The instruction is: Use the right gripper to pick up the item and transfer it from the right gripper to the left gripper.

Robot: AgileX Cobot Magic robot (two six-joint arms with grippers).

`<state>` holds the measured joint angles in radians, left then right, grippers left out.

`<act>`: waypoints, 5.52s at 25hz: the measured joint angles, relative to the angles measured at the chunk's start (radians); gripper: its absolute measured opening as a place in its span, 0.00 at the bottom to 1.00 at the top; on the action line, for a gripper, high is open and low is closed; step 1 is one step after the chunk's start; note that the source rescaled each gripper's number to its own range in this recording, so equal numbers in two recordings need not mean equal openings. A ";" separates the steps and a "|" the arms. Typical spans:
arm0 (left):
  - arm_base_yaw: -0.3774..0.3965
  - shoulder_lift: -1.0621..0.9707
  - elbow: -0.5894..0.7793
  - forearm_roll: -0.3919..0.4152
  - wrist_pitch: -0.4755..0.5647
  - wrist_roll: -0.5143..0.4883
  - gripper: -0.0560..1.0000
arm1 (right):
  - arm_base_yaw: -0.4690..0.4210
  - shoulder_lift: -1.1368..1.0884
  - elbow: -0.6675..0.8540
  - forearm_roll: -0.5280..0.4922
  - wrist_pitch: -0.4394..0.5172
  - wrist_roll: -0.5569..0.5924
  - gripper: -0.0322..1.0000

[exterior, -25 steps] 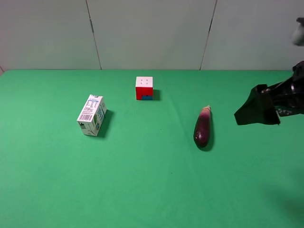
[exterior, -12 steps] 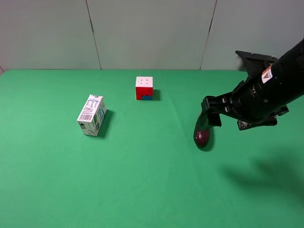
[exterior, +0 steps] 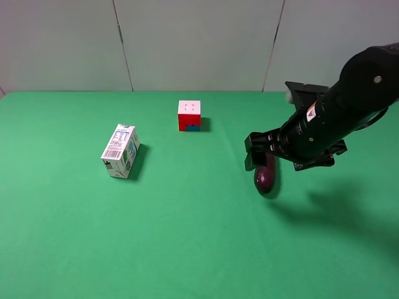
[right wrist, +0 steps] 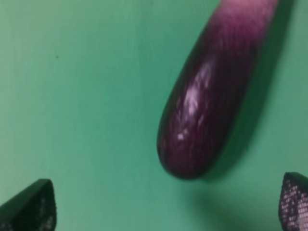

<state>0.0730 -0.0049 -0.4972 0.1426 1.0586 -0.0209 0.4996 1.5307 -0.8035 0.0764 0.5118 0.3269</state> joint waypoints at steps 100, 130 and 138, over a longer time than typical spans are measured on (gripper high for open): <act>0.000 0.000 0.000 -0.005 0.000 -0.001 0.99 | 0.000 -0.286 -0.112 0.160 0.405 -0.650 0.05; -0.355 0.647 -0.183 -0.191 -0.069 0.536 0.99 | 0.220 -0.287 -0.193 0.086 0.482 -0.925 0.05; -0.546 0.888 -0.309 -0.191 -0.084 0.711 0.99 | 0.220 -0.287 -0.193 0.109 0.499 -0.963 0.05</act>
<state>-0.4734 0.8830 -0.8066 -0.0485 0.9747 0.6902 0.7198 1.2433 -0.9966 0.1852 1.0106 -0.6360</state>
